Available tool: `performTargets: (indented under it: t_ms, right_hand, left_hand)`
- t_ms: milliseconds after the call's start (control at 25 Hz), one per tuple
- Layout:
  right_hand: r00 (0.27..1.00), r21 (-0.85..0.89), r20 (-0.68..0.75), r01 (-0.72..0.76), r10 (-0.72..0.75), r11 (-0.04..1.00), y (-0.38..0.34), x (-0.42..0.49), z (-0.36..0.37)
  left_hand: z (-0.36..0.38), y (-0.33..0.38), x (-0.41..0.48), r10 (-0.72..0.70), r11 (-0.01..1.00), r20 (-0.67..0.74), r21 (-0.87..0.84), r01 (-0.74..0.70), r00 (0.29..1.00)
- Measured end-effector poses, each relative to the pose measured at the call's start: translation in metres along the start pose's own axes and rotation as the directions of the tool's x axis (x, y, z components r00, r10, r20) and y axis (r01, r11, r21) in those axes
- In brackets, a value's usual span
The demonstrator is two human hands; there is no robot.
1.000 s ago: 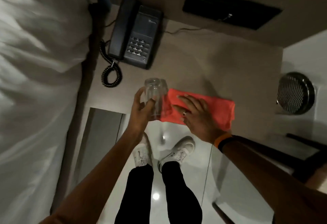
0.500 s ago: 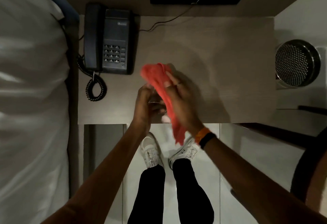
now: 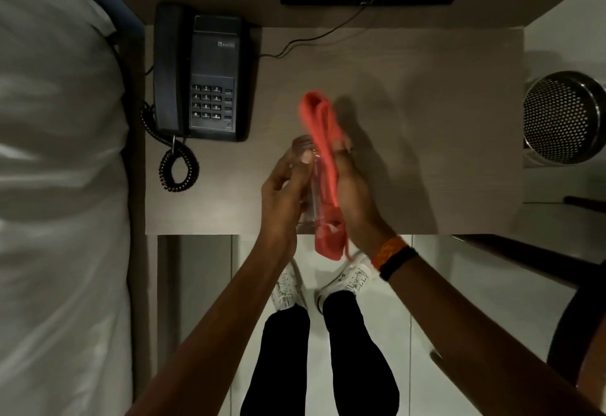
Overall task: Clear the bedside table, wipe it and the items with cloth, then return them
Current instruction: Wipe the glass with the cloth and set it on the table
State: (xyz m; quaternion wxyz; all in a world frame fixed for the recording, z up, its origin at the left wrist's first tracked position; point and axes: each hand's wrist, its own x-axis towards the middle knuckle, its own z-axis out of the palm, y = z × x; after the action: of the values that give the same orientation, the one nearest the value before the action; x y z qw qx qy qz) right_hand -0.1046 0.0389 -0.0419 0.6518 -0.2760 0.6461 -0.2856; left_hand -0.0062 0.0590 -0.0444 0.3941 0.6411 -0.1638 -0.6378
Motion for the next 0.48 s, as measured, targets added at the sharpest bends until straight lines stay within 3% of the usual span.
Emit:
performTargets:
  t_ms: [80,200,360,480]
  right_hand:
    - [0.999,0.073,-0.013,-0.046,0.047,0.996,-0.004,0.008,-0.003]
    - [0.999,-0.054,-0.015,0.048,-0.049,0.997,0.009,-0.015,0.008]
    - [0.998,-0.046,-0.068,-0.018,0.015,0.999,-0.004,0.006,0.003]
    - [0.995,0.002,-0.098,-0.004,0.004,1.000,-0.010,0.005,0.001]
  left_hand:
    - [0.002,0.000,-0.002,0.005,1.000,-0.014,-0.008,-0.005,1.000]
    - [0.003,0.012,0.024,-0.016,0.999,-0.184,-0.047,0.007,0.983]
    - [0.006,0.014,0.016,-0.014,0.996,-0.047,0.084,0.017,0.999]
    - [0.005,0.014,0.013,0.023,0.997,0.032,0.066,-0.025,0.999]
